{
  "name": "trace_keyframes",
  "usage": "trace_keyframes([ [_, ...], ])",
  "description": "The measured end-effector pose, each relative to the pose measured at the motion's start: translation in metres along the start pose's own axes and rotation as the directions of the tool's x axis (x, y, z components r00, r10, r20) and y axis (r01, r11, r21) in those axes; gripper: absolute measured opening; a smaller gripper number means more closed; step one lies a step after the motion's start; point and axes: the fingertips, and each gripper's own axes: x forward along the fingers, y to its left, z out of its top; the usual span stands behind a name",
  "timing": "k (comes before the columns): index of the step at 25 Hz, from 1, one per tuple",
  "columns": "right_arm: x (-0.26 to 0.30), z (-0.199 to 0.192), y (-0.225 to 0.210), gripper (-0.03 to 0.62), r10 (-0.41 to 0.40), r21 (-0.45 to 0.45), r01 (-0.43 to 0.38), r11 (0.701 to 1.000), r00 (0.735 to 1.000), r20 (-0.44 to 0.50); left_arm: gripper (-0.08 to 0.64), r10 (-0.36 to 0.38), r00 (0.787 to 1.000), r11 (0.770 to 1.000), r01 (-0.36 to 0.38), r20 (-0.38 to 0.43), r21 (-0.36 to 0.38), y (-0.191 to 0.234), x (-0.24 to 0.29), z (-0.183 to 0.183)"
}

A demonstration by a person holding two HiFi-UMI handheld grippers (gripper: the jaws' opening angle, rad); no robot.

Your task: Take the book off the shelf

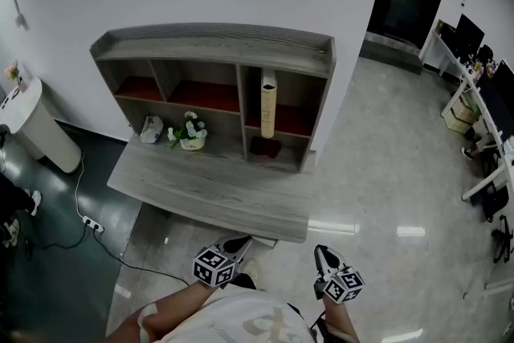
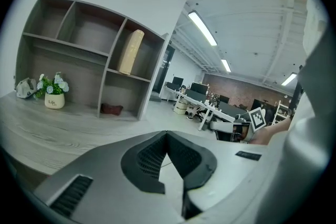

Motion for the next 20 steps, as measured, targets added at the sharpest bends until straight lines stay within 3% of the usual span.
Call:
trace_keyframes([
  [11,0.065,0.039,-0.021,0.005,-0.022,-0.018,0.022,1.0,1.0,0.003,0.002,-0.036,0.999,0.999,0.036,0.012,-0.014,0.047,0.046,0.039],
  [20,0.087,0.056,-0.025,0.005,-0.082,-0.019,0.082,0.996,0.997,0.01,0.002,-0.101,0.995,0.995,0.101,0.019,0.001,0.073,0.071,0.064],
])
